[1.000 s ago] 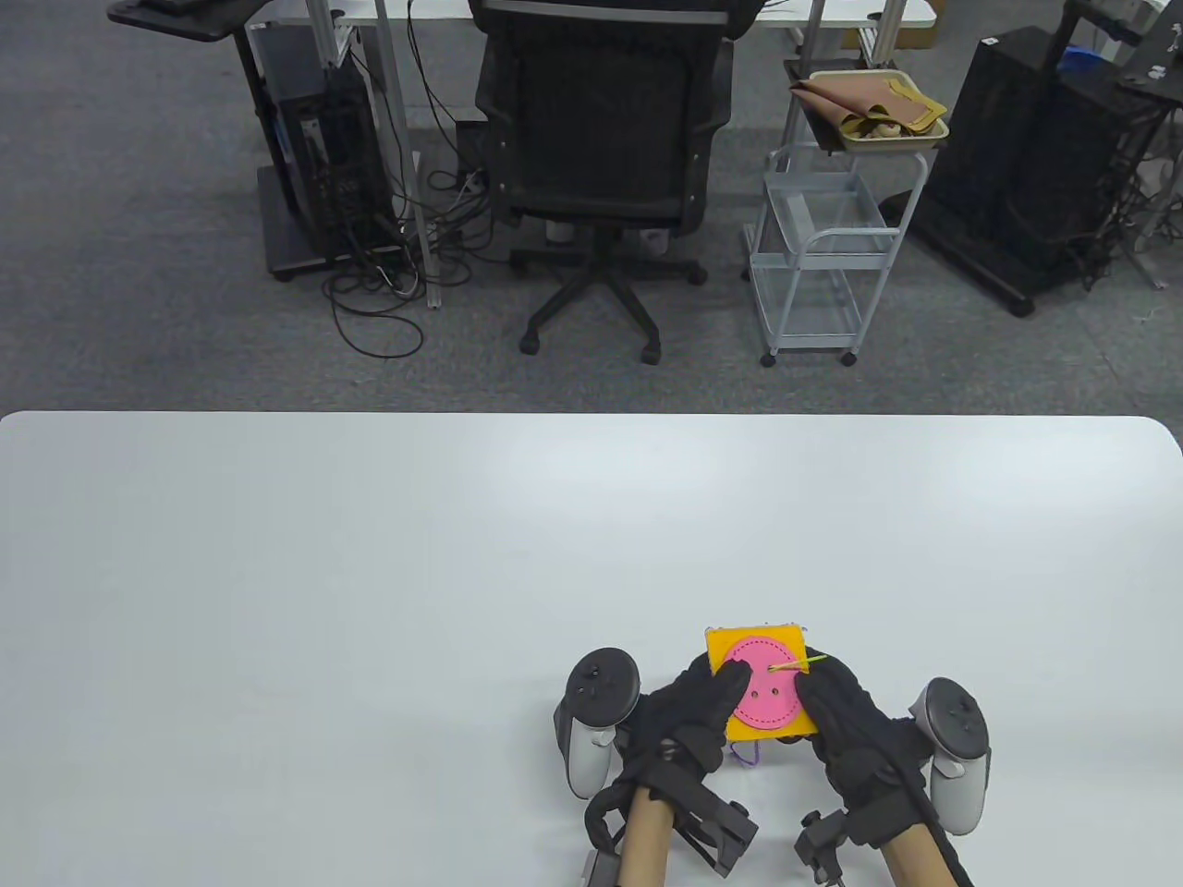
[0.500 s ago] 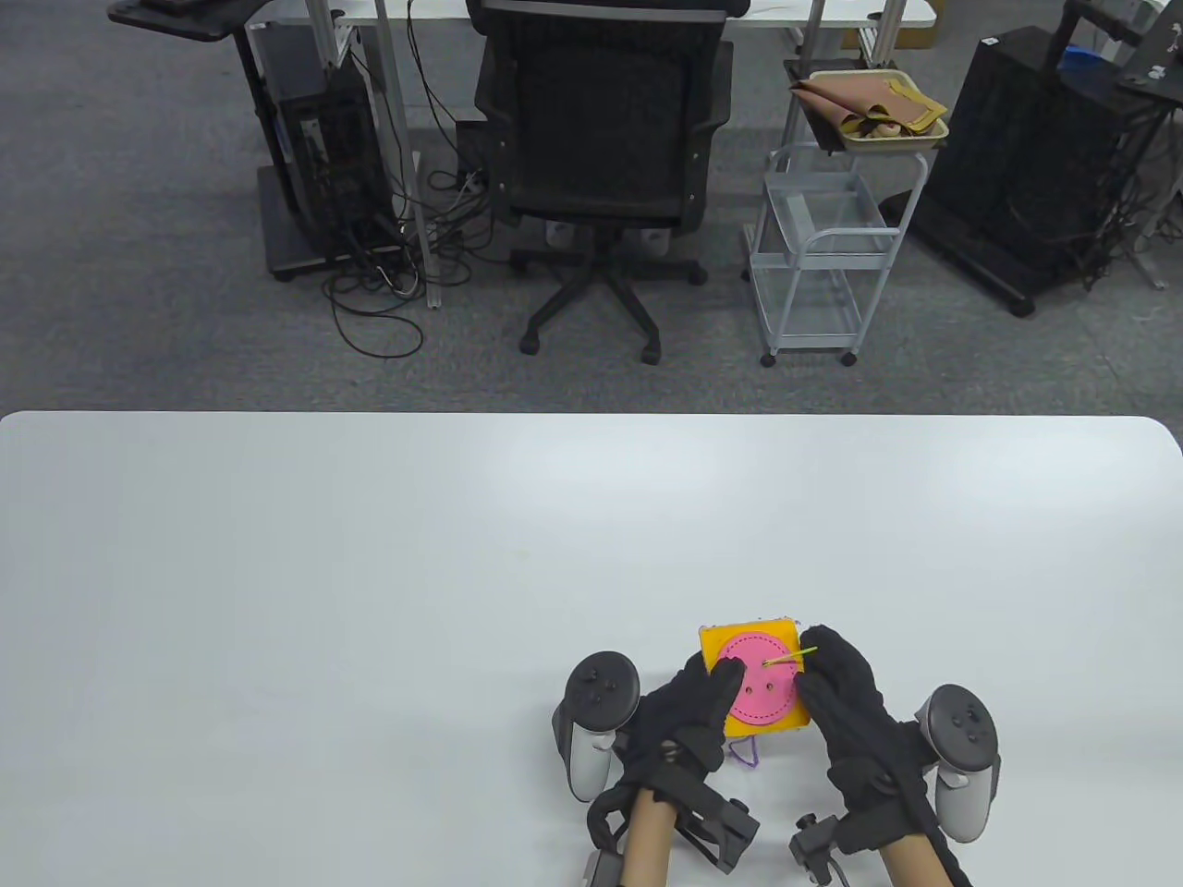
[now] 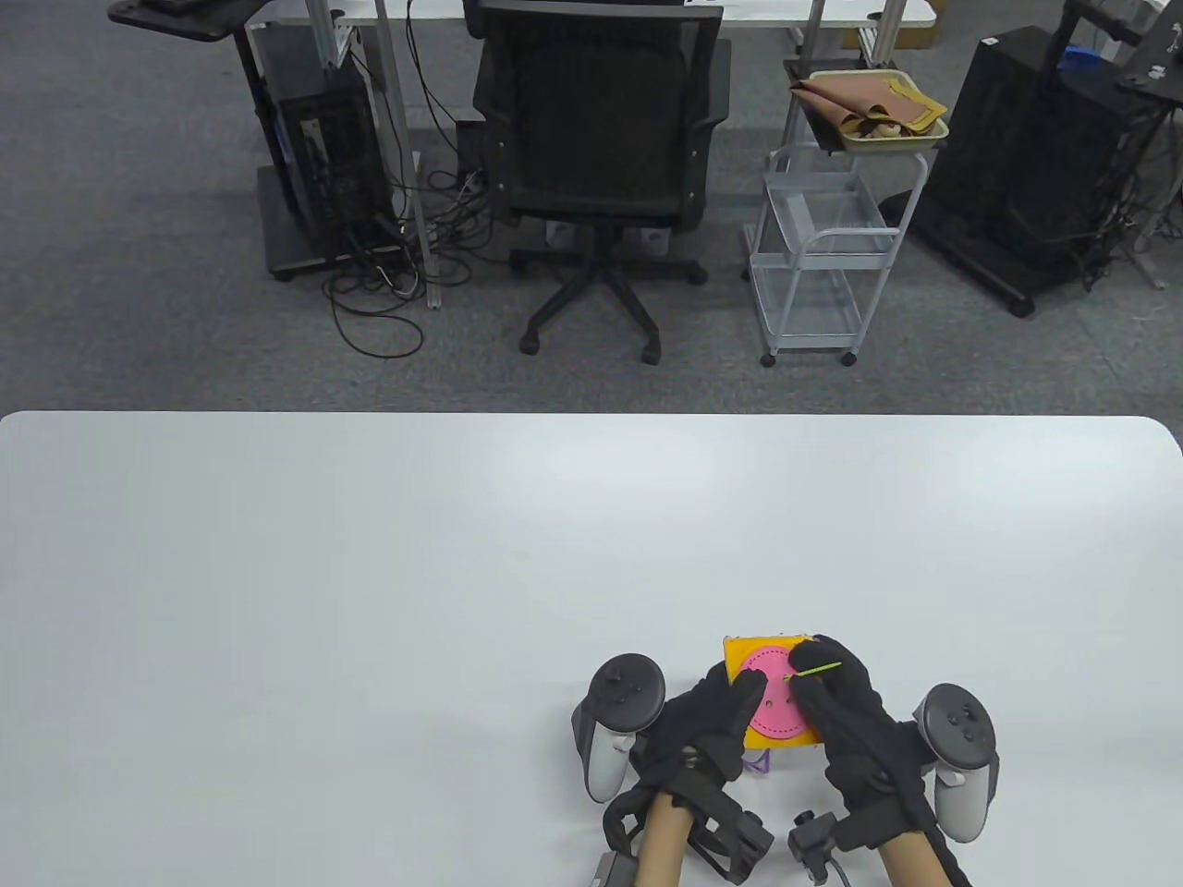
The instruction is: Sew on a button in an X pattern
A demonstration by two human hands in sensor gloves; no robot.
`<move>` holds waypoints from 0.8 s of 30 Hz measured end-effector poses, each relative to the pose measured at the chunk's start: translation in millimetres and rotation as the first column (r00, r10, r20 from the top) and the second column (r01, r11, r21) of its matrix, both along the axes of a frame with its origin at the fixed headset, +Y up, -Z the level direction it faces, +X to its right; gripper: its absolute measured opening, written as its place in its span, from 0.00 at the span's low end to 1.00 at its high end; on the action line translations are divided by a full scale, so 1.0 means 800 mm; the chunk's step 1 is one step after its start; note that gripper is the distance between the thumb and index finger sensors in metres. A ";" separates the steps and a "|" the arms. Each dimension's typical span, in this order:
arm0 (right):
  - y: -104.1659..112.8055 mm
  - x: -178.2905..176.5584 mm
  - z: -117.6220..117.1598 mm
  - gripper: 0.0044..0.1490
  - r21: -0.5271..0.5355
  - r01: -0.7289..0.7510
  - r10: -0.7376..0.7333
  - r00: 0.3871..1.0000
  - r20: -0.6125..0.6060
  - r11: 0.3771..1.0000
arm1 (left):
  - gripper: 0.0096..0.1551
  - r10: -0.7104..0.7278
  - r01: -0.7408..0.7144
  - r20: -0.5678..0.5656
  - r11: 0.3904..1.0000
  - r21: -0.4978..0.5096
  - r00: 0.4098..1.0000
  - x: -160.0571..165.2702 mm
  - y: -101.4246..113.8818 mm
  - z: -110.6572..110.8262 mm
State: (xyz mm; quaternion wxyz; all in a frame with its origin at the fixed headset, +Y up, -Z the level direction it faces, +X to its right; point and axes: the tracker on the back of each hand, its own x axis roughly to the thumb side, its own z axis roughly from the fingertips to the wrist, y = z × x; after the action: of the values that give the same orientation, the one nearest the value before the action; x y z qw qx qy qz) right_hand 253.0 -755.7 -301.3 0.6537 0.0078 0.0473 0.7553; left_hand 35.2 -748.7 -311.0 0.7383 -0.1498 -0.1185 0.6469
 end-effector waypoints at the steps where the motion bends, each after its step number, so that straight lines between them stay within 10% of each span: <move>1: 0.000 0.000 0.000 0.26 0.002 -0.002 0.002 1.000 0.003 1.000 | 0.29 0.004 -0.004 0.002 1.000 -0.004 1.000 0.000 0.000 0.000; 24: 0.014 0.042 -0.001 0.24 -0.009 0.132 -0.130 0.984 0.124 0.991 | 0.29 -0.059 0.060 -0.034 0.998 0.014 0.998 -0.007 -0.002 -0.003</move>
State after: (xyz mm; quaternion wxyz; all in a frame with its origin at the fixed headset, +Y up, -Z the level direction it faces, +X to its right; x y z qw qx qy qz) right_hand 287.0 -744.6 -302.4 0.7035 -0.0413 0.0130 0.7094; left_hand 29.4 -750.0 -313.7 0.7601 -0.1369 -0.1066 0.6262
